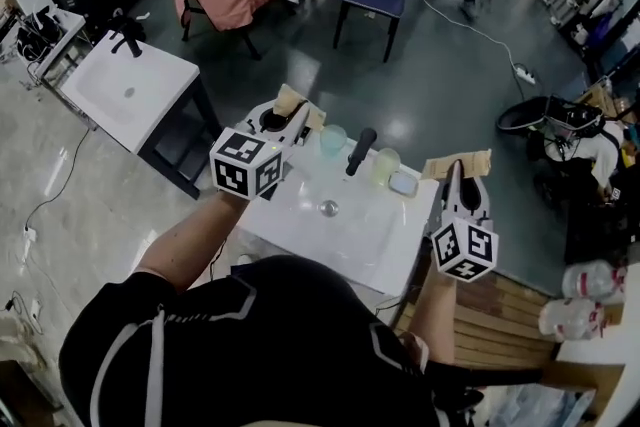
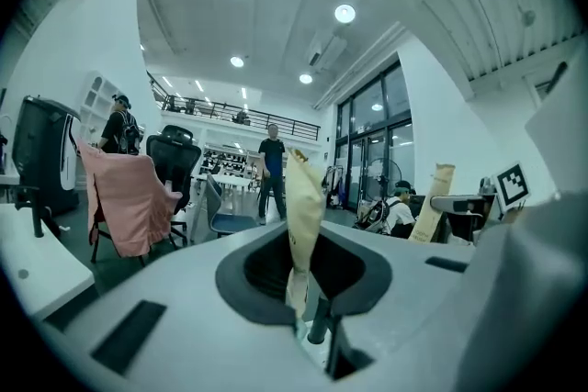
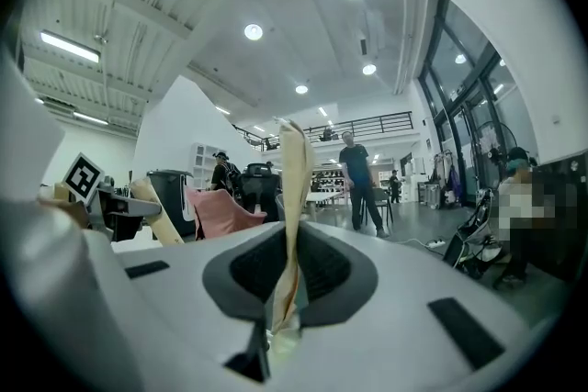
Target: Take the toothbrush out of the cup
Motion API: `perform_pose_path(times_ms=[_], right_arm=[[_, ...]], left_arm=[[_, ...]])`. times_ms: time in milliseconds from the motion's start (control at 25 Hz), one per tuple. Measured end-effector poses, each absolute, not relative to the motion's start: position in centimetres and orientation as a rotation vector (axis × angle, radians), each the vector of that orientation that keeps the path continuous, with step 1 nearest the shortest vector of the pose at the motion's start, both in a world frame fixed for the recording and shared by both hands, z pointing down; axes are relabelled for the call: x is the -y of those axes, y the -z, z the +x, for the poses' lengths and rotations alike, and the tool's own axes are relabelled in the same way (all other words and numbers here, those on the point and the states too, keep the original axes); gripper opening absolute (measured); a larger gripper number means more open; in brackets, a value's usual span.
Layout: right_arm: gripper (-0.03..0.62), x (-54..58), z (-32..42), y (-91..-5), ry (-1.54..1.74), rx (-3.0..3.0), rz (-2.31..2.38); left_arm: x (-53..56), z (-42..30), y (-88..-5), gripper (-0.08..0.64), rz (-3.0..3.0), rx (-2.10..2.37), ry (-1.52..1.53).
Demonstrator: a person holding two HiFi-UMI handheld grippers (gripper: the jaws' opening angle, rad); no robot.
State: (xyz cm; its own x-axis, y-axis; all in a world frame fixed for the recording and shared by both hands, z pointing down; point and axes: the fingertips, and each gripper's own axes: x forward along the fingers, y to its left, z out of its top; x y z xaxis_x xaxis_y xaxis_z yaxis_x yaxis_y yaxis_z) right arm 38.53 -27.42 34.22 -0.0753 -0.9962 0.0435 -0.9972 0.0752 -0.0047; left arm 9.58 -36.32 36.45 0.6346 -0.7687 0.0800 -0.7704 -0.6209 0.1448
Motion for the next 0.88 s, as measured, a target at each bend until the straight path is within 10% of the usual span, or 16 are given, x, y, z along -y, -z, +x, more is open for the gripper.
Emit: perform_pose_path(times_ms=[880], right_arm=[[0.031, 28.1, 36.5, -32.3, -0.024, 2.258, 2.106]], left_arm=[[36.0, 6.5, -34.3, 0.034, 2.710, 1.283, 0.031]])
